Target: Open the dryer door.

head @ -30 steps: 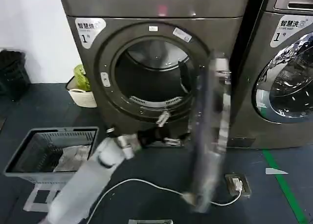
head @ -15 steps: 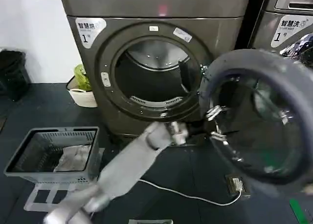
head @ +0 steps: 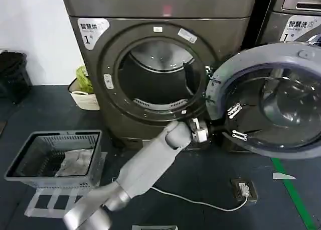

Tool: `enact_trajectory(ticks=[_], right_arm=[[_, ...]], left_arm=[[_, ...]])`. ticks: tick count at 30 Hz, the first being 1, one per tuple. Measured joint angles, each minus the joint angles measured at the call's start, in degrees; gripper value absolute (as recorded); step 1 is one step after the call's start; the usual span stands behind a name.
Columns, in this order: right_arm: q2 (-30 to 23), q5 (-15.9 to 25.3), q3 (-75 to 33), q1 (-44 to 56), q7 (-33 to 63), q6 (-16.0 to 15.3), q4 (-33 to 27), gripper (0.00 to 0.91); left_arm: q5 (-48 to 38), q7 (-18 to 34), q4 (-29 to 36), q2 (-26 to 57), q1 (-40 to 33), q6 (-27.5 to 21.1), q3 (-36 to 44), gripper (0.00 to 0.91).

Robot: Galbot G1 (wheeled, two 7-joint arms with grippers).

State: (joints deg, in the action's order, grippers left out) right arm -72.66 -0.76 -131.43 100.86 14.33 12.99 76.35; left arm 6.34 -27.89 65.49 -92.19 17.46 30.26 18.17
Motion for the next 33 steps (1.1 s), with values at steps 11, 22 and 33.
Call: enact_trajectory(ticks=[11,22,33], right_arm=[[-0.55,0.36,1.98,-1.08,-0.63,1.24,-0.09,0.907],[-1.27,0.59,3.9,-1.99,-1.46,2.11,0.06,0.907],[-1.26,-3.19,4.15,-3.74,-4.67,0.2,0.66,0.907]], left_arm=[[-0.74,-0.17,7.84,3.78,4.22,-1.26,-1.09,0.907],[-0.62,-0.35,22.92,19.78,9.48,0.8,-2.56,0.907],[18.8,2.89,28.29,45.87,8.96,16.99,-6.04,0.907]])
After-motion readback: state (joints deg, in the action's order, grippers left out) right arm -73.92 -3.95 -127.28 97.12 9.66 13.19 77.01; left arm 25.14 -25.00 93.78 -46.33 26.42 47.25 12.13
